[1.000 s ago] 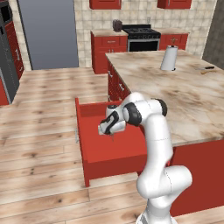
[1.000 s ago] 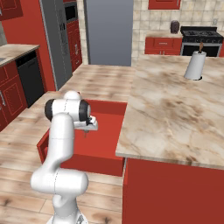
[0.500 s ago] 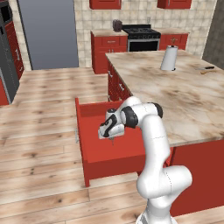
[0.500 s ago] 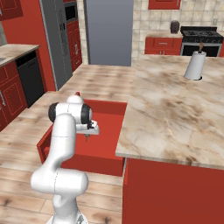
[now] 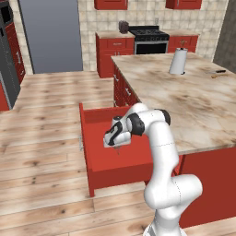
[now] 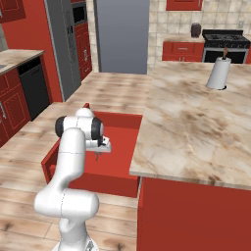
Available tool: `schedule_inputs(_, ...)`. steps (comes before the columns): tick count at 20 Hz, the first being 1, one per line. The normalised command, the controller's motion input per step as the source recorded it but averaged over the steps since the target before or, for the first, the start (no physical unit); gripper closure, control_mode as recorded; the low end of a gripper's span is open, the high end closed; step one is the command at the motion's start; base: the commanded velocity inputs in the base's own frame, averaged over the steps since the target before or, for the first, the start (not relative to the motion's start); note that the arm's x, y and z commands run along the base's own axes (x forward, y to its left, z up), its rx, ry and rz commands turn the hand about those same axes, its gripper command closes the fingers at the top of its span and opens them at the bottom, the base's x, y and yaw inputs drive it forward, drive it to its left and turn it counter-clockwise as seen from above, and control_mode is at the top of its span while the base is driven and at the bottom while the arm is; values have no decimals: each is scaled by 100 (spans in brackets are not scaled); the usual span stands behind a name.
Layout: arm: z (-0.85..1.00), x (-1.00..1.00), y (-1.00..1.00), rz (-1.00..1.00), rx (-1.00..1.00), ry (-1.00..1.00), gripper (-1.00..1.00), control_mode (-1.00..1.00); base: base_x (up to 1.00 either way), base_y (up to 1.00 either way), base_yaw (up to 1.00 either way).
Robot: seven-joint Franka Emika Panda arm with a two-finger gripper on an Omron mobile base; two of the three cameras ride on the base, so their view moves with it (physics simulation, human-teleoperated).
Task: Pick up the metallic utensils from the counter and place them in the open drawer. Make sure not to pick up any wooden utensils.
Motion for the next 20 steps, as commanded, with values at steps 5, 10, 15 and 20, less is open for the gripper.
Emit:
schedule_inputs(5, 0, 0, 0, 0, 0, 0, -100, -100, 0, 0, 0)
schedule_inputs(10, 28, 0, 0, 0, -2, 0, -100, -100, 0, 0, 0)
schedule_inputs(15, 97, -2, 0, 0, 0, -6, -100, -100, 0, 0, 0)
schedule_inputs(20, 100, -18, 0, 0, 1, -11, -100, -100, 0, 0, 0)
